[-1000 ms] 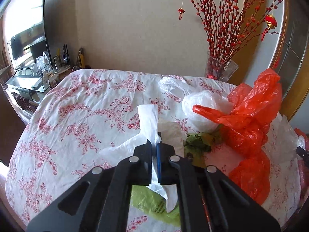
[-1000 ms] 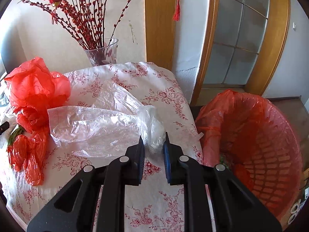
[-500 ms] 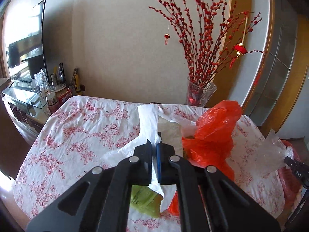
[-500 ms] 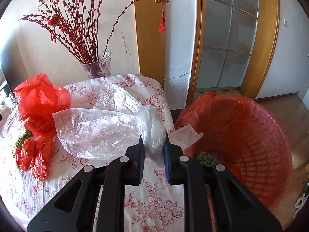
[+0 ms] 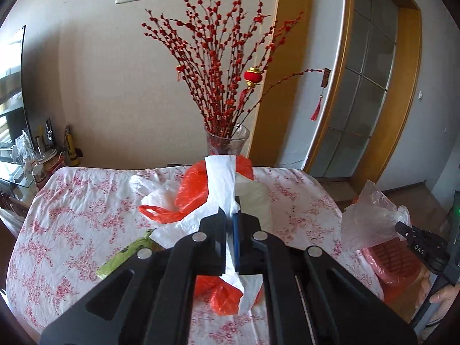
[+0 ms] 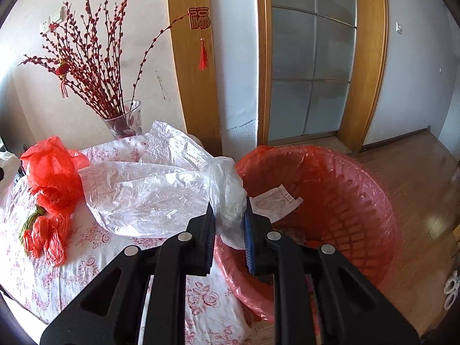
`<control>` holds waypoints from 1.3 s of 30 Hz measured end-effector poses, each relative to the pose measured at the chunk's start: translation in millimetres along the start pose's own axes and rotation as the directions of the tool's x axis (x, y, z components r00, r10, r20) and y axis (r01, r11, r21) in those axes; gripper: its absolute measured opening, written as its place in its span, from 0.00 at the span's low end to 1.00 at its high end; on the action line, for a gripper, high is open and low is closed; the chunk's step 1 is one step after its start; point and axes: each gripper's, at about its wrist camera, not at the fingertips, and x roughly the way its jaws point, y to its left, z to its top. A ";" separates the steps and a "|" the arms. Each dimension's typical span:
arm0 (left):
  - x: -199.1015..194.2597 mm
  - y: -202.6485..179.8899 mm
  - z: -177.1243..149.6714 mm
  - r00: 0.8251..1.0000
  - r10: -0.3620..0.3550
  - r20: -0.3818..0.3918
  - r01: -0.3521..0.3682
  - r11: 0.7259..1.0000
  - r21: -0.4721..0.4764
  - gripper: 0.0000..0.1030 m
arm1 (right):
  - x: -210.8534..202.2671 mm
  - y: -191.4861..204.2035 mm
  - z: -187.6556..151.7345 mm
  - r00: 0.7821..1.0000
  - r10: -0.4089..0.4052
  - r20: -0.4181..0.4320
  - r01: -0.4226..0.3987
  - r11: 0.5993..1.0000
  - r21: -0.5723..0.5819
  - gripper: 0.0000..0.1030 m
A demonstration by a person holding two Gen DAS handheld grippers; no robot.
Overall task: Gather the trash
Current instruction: 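Carry the clear plastic in the right tool and white paper in the left tool over the wastebasket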
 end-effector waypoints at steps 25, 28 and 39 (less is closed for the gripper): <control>50.2 -161.4 -30.6 0.947 -0.296 -0.126 0.310 0.944 0.114 0.05 | -22.5 -108.0 -6.2 0.977 -0.212 0.031 0.202 0.960 0.194 0.17; 55.3 -179.3 -33.0 0.935 -0.325 -0.141 0.343 0.931 0.128 0.05 | -21.6 -118.3 -6.8 0.971 -0.239 0.024 0.228 0.949 0.219 0.17; 77.9 -235.5 -45.0 0.896 -0.395 -0.202 0.430 0.886 0.173 0.05 | -15.0 -148.4 -8.4 0.957 -0.289 0.006 0.275 0.914 0.297 0.17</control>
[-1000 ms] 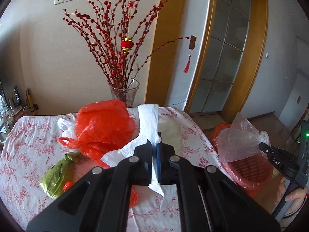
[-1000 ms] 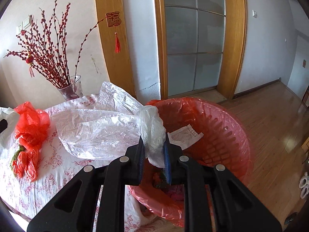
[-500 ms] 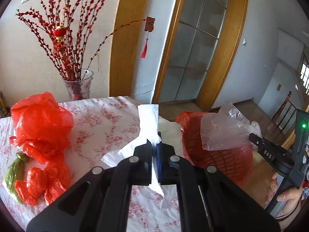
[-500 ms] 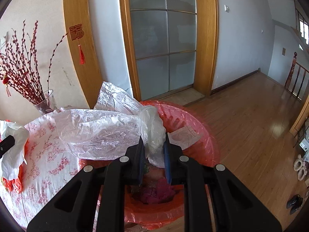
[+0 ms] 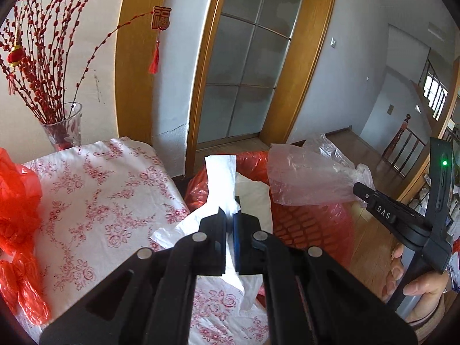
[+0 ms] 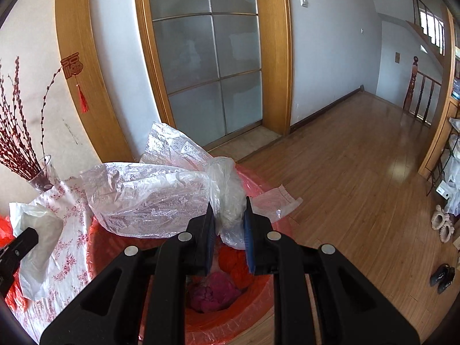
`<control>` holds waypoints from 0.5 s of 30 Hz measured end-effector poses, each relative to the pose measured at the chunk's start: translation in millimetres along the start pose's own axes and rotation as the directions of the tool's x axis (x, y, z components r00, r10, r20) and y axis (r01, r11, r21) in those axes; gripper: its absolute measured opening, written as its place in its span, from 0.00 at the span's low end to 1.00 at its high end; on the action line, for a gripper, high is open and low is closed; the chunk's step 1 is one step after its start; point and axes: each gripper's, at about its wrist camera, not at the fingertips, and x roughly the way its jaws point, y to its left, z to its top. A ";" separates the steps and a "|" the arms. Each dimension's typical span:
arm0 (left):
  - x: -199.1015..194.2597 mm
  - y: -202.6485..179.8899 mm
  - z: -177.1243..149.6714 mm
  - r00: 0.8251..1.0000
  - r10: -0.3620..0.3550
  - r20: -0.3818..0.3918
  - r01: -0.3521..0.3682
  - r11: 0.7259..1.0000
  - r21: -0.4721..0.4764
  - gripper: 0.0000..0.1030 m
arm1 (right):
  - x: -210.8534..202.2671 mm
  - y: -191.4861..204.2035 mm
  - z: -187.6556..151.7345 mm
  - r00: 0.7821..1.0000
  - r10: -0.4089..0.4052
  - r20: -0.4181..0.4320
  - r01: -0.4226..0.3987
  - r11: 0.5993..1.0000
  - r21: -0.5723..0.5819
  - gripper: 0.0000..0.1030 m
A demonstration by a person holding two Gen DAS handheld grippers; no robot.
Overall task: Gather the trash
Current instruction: 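Carry the clear plastic in the right tool and white paper in the left tool over the wastebasket, then open both tools to drop the plastic and paper into the wastebasket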
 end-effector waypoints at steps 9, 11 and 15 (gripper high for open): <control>32.6 -27.5 1.0 0.998 -0.054 -0.031 0.056 0.998 0.042 0.05 | 13.8 -12.8 4.9 1.000 -0.020 -0.009 0.020 0.998 0.059 0.17; 38.8 -32.3 1.0 0.997 -0.063 -0.039 0.065 0.997 0.047 0.05 | 17.1 -15.2 6.2 1.000 -0.021 -0.011 0.022 0.997 0.070 0.17; 50.8 -41.6 0.1 0.996 -0.075 -0.055 0.078 0.995 0.057 0.07 | 22.9 -18.9 6.3 1.000 -0.017 -0.020 0.019 0.996 0.083 0.18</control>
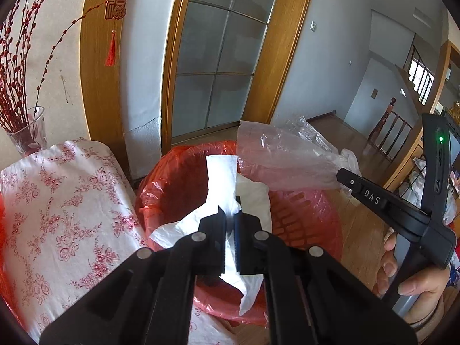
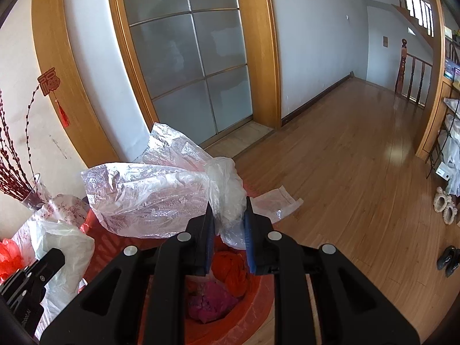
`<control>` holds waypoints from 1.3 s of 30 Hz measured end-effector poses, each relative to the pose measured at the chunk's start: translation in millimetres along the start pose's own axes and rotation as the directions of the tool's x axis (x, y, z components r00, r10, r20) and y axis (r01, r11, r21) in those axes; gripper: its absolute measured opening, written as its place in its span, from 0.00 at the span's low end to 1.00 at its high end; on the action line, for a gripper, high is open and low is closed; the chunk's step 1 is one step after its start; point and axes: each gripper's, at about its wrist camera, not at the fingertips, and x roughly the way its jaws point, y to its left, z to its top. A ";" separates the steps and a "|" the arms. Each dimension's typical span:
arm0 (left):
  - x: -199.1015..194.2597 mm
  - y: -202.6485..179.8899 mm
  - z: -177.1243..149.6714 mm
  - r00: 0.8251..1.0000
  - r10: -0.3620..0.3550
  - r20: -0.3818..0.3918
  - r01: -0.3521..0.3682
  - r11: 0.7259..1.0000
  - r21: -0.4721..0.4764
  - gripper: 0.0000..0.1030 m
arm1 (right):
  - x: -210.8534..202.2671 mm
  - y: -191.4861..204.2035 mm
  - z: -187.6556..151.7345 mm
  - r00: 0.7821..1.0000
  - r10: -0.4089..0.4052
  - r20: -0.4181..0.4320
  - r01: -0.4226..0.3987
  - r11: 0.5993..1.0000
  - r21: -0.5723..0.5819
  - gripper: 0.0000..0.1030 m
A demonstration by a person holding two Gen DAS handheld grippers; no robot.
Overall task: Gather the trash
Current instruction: 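Open both tools to drop the plastic and paper into the wastebasket, then move both open tools back over the table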
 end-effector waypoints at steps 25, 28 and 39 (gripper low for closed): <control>-31.7 46.7 -28.9 0.981 0.193 0.015 -0.192 0.981 -0.032 0.44 | -2.9 -3.4 -18.8 0.999 0.035 -0.033 -0.038 0.995 -0.092 0.46; -51.4 62.2 -35.2 0.968 0.249 0.039 -0.248 0.968 -0.039 0.47 | -8.9 4.9 -22.4 0.998 0.059 -0.030 -0.062 0.992 -0.110 0.50; -127.9 124.2 -63.3 0.907 0.412 0.084 -0.399 0.907 -0.134 0.49 | -31.6 60.6 -41.9 0.985 0.162 -0.059 -0.171 0.960 -0.220 0.50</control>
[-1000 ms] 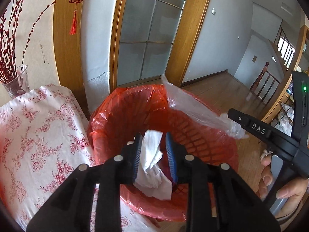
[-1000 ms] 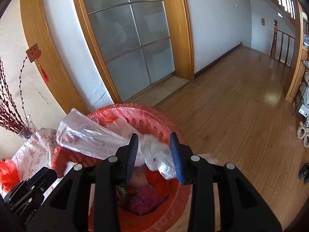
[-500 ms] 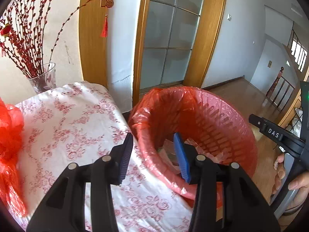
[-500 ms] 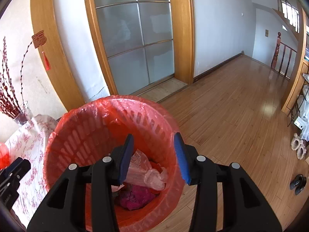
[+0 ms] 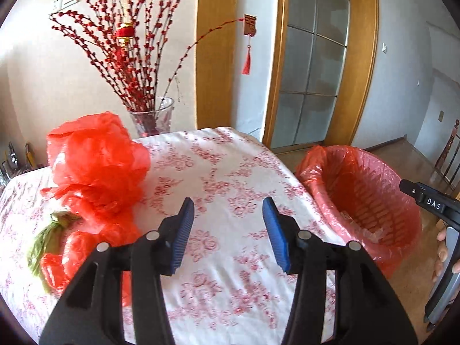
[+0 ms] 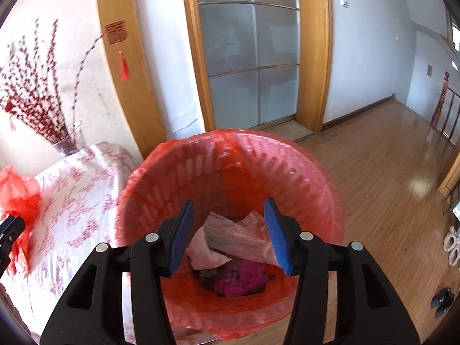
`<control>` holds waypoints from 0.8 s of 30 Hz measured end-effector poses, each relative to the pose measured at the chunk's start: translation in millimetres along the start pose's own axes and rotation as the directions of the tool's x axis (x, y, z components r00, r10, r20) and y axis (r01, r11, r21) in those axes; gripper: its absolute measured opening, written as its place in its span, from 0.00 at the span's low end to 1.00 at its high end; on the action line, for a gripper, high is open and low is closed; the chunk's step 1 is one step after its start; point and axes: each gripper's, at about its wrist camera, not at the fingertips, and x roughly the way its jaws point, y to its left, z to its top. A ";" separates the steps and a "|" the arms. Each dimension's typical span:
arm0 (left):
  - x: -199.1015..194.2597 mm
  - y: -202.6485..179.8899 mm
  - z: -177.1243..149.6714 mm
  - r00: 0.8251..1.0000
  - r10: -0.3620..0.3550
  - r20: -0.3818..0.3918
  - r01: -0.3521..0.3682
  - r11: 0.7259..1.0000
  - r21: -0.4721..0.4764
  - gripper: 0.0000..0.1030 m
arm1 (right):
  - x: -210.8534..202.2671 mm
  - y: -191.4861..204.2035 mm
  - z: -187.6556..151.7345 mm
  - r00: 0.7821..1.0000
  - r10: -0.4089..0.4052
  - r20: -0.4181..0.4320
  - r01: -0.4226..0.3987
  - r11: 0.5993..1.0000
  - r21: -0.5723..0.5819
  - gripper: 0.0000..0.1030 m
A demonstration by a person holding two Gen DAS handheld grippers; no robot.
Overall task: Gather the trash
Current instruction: 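Move both open tools back over the table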
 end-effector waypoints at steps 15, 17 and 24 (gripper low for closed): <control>-56.1 146.0 -29.0 0.951 0.310 0.014 -0.306 0.943 -0.132 0.51 | -11.1 173.4 -36.1 0.939 0.326 -0.108 -0.343 0.905 -0.252 0.50; -58.7 166.2 -33.3 0.940 0.342 0.003 -0.338 0.928 -0.157 0.51 | -14.3 202.4 -43.0 0.916 0.377 -0.134 -0.400 0.875 -0.274 0.50; -61.3 211.7 -42.0 0.917 0.398 -0.027 -0.394 0.895 -0.210 0.50 | -6.8 291.2 -71.3 0.856 0.457 -0.243 -0.517 0.785 -0.341 0.50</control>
